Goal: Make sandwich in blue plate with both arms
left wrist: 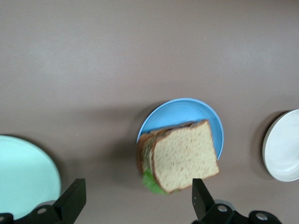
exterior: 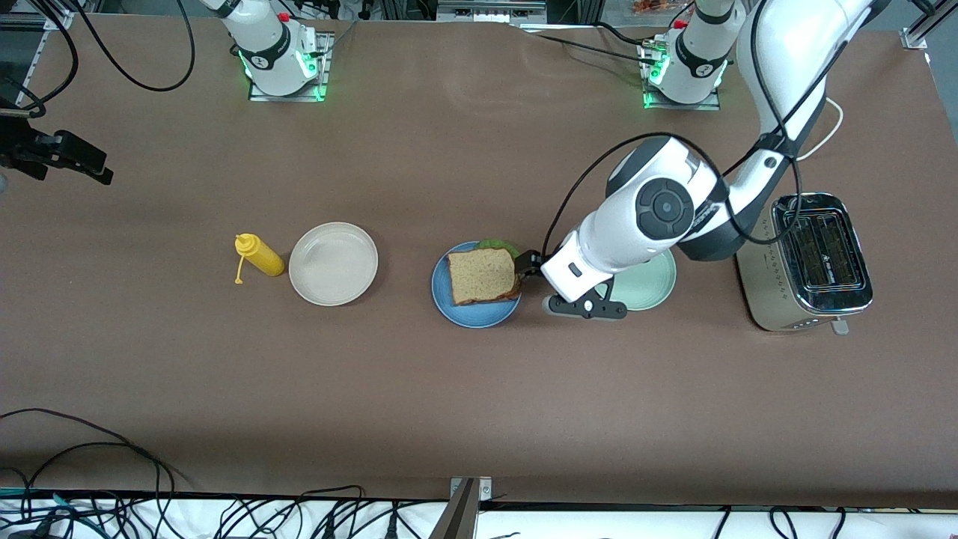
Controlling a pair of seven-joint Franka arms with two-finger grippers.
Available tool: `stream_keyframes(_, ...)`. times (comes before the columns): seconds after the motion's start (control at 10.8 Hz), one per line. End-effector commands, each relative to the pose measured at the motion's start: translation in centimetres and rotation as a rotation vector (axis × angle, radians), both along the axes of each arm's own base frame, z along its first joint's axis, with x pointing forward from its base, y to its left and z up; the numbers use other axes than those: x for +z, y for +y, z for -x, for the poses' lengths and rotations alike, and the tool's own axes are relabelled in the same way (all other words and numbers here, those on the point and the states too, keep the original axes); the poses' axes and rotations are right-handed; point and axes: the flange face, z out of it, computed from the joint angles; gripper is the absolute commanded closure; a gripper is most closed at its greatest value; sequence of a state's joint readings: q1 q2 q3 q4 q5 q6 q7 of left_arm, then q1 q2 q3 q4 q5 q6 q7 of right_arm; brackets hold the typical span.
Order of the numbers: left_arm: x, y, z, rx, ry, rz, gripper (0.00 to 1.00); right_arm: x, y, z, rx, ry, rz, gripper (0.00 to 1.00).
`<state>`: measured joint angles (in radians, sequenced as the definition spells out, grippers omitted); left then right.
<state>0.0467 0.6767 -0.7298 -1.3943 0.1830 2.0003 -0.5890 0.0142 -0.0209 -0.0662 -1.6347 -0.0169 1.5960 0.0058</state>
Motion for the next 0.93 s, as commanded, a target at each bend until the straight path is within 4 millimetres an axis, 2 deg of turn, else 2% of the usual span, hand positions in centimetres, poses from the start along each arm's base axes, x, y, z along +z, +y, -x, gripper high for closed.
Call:
stream_keyframes(0.0,5.3,2.7,1.8,-0.047,-0.027,-0.132,0.00,0.5,-0.2,-0.1,-0.003,-0.008,0.014,0.00)
stream_keyframes(0.09,7.8,4.7,2.1,-0.021,-0.034,-0.191,0.00,0.4,-0.2,-0.2,-0.003,-0.006,0.015,0.00)
stream_keyframes(0.28,11.4,8.5,2.5,0.034,-0.034,-0.278,0.00,0.5,-0.2,-0.1,-0.003,-0.008,0.014,0.00)
stream_keyframes(0.37,13.1,9.8,2.9,0.053,-0.054,-0.296,0.00,0.5,-0.2,-0.1,-0.003,-0.008,0.014,0.00)
stream_keyframes(0.56,16.2,14.2,3.1,0.004,-0.058,-0.328,0.00,0.5,-0.2,-0.1,-0.005,-0.008,0.015,0.00)
stream_keyframes(0.65,18.3,17.4,3.2,-0.007,-0.054,-0.278,0.00,0.4,-0.2,-0.2,-0.005,-0.006,0.015,0.00)
stream_keyframes(0.84,22.3,22.9,4.9,-0.084,-0.050,-0.231,0.00,0.4,-0.2,-0.2,-0.003,-0.006,0.015,0.00)
